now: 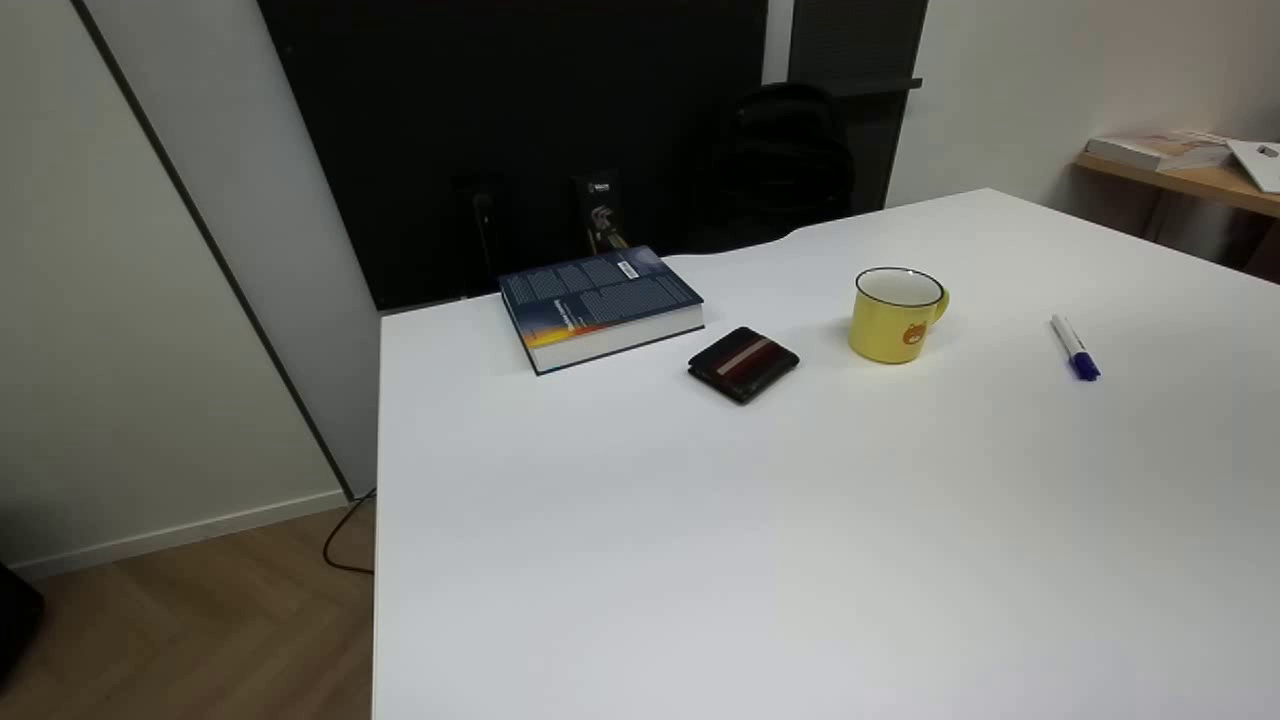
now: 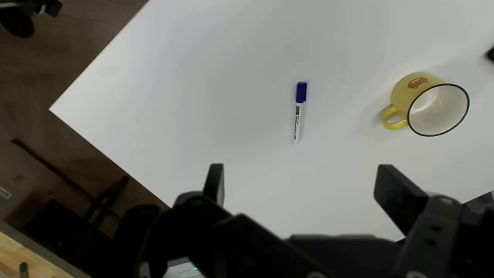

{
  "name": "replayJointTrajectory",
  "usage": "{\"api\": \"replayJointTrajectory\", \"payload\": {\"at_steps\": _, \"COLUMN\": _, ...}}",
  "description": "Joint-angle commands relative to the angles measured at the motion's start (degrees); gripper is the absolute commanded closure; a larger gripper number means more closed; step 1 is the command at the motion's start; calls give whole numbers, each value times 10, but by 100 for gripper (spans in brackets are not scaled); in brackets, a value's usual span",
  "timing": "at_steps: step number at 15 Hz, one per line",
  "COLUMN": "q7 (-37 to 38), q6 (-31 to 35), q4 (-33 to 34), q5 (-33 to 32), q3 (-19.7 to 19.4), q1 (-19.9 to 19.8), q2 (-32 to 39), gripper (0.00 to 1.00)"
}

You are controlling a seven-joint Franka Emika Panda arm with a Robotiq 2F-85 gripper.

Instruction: Pick the pen from the table, put it in the cup, place it back on the table then put it in the cup again

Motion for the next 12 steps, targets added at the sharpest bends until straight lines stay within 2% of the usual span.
{"api": "replayJointTrajectory", "payload": {"at_steps": 1, "q7": 5, "q6": -3, "q4": 1, "q5": -8, "q3": -25, "q1": 23, "q2": -1, "gripper": 0}}
{"api": "replayJointTrajectory", "payload": {"at_steps": 4, "q7": 5, "q6": -3, "q4": 1, "q5": -8, "q3": -25, "q1": 23, "q2": -1, "gripper": 0}}
{"api": "replayJointTrajectory", "payload": {"at_steps": 7, "q7": 19, "q6": 13, "q4": 18, "q5": -29, "q3": -32, "q1": 19, "q2": 41, "gripper": 0}}
{"api": "replayJointTrajectory", "payload": {"at_steps": 12, "q7": 32, "q6": 46, "q4": 53, "q5": -50, "q3": -66, "q1": 27, "q2": 124, "gripper": 0}}
